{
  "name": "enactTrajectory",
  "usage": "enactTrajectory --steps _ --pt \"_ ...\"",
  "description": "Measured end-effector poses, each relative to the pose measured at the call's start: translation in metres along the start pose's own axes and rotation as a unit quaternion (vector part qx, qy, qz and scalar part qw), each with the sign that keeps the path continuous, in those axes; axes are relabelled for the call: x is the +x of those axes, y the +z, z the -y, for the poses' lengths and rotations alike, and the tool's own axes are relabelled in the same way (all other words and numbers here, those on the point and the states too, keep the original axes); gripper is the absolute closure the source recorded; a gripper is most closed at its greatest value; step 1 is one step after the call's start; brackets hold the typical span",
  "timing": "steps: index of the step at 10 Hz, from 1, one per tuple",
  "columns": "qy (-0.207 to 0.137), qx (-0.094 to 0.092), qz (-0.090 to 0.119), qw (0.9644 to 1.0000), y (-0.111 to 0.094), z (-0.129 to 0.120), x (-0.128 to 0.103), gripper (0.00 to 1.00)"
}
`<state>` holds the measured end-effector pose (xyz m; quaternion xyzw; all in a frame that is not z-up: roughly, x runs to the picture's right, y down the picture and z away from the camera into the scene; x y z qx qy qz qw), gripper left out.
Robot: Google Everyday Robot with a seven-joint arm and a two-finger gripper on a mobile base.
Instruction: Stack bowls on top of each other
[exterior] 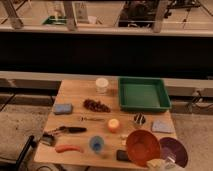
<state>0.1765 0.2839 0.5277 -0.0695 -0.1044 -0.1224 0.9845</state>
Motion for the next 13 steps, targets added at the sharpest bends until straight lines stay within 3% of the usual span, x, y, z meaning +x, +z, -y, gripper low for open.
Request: enactTrajectory --steps 1,2,3,5,7,13 --pt "-0.002 0.000 0.001 1.0000 0.000 0.000 0.000 0.87" --pt "0.010 0.002 -0.005 0.9999 -0.001 -0.001 0.010 1.00" --pt "0.028 0.002 -0.010 0.9995 -0.003 -0.002 0.024 1.00" --pt "0.039 0.000 0.000 0.9992 -0.003 -0.003 0.039 1.00" --pt "0.034 -0.003 0.004 0.9994 -0.004 -0.007 0.050 1.00" --pt "0.014 -0.015 -0.003 0.9998 -0.002 -0.051 0.094 1.00"
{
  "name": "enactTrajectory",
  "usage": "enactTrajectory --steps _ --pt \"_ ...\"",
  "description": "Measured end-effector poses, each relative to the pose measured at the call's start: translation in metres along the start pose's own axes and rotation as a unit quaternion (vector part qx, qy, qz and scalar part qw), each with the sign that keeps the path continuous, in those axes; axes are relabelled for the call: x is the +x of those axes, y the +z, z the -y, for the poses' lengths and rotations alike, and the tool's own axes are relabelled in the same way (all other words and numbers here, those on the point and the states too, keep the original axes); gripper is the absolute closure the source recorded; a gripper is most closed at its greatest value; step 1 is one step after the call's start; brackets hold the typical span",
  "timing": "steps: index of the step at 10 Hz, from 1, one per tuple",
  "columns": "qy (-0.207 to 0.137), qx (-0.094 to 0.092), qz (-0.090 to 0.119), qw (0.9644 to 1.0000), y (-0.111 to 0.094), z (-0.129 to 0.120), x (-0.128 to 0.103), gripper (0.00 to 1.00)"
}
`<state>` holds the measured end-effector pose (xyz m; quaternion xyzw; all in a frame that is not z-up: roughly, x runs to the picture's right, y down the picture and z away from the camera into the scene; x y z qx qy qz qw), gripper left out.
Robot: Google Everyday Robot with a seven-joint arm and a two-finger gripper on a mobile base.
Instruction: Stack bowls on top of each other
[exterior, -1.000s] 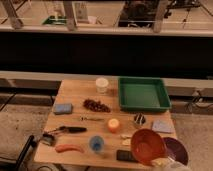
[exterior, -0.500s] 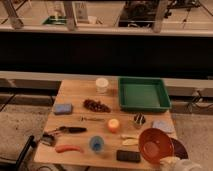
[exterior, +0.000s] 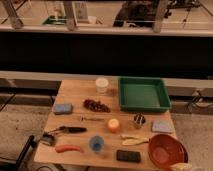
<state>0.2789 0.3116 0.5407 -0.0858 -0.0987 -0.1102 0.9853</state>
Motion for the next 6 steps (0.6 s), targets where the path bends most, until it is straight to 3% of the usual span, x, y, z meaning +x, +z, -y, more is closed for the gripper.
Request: enactTrajectory --steps 6 --pt "0.005 0.012 -0.006 0.9999 0.027 0.004 0.018 1.00"
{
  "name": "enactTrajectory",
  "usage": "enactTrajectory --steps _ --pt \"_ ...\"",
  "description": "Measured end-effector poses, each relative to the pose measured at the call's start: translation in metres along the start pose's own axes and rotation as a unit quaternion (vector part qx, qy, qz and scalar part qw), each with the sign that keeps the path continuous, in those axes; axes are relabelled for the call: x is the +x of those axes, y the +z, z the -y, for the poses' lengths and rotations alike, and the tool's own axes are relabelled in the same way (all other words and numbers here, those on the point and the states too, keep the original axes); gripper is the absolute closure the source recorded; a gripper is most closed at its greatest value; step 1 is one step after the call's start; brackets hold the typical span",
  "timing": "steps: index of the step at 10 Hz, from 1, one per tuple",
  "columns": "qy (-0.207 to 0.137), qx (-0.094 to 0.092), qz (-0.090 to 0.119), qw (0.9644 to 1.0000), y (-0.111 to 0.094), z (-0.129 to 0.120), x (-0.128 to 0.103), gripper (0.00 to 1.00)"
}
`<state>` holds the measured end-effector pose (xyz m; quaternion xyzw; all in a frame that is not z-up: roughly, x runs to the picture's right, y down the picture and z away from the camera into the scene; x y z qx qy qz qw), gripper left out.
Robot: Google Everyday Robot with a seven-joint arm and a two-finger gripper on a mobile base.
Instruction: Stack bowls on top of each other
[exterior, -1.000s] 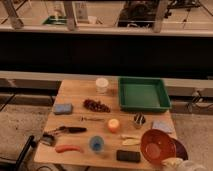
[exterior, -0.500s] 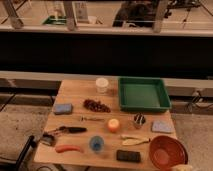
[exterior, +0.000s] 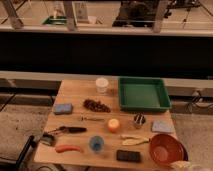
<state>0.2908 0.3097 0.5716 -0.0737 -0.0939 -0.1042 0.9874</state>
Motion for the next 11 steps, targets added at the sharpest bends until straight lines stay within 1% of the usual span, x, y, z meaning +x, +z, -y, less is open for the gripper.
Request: enactTrajectory --steps 2,4,6,8,11 --pt "0.006 0.005 -0.006 1.0000 0.003 0.004 0.009 1.00" --pt "0.015 0.006 -0.015 0.9998 0.004 0.001 0.023 1.00" --pt "0.020 0.006 -0.022 0.9995 0.006 -0.004 0.030 1.00" --pt "0.022 0.008 -0.027 0.9994 0.007 -0.009 0.034 1.00" --pt "0.019 0.017 -0.034 0.9991 0.007 -0.019 0.033 1.00"
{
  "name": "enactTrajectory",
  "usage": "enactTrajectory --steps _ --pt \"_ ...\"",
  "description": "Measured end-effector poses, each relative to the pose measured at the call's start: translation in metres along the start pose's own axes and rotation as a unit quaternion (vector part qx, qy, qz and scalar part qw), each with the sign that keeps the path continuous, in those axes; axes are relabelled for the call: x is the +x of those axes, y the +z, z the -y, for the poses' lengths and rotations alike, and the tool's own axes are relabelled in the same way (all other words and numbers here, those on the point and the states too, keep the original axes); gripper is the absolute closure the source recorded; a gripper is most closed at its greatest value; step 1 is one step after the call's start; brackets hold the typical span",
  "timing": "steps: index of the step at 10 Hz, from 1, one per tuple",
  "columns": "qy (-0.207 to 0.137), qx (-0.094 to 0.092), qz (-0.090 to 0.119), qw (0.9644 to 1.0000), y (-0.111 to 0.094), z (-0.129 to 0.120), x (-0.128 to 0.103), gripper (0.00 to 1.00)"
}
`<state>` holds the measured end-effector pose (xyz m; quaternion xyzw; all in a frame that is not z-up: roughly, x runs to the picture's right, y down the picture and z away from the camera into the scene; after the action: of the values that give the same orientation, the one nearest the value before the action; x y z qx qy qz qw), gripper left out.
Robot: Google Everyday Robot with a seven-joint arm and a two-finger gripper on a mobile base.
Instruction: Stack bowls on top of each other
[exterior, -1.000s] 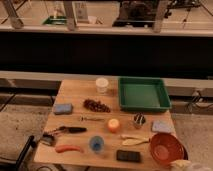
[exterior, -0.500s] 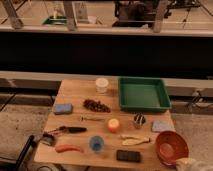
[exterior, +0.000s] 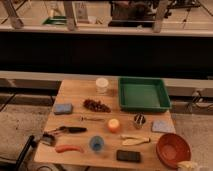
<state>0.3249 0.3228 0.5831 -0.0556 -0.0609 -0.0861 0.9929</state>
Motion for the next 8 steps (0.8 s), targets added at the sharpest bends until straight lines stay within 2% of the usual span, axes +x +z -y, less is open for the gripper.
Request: enactTrajectory --steps 4,8 --pt "-0.013 0.012 -0.001 0.9999 0.002 -0.017 -0.004 1.00" --pt "-0.021 0.027 0.001 0.9994 0.007 -0.016 -0.006 1.00"
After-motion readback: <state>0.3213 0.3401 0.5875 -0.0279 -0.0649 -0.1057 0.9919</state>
